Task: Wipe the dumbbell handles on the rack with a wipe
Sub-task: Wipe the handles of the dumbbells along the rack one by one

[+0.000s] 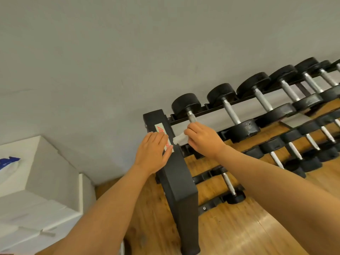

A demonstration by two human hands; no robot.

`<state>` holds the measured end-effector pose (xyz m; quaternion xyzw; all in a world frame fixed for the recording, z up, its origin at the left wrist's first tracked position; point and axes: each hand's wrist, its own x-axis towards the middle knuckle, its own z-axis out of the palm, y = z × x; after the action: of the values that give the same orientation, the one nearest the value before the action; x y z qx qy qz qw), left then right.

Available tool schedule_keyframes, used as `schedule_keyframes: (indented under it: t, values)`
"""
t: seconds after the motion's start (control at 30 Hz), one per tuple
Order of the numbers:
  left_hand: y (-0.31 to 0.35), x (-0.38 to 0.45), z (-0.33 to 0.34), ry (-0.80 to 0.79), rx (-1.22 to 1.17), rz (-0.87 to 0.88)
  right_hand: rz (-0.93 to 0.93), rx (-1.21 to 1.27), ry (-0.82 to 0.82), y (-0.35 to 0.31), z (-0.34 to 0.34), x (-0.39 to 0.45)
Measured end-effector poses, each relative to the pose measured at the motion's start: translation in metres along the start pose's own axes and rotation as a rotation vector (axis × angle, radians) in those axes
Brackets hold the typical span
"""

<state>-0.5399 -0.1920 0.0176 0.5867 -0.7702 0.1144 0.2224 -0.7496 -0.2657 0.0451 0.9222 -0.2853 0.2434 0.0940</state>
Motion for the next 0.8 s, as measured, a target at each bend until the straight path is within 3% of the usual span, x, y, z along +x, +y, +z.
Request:
schedule_keyframes:
  t: [0.2,0.57,0.8]
  values:
    - [0.028,0.047,0.019,0.032,0.023,0.003,0.012,0.010,0.008,0.057,-0.003,-0.001]
    - [-0.023,0.117,0.064,0.027,0.004,0.019,-0.029,-0.040,0.070,0.111,0.042,0.053]
    - [-0.045,0.146,0.081,0.045,-0.047,0.035,0.065,-0.106,0.071,0.131,0.066,0.087]
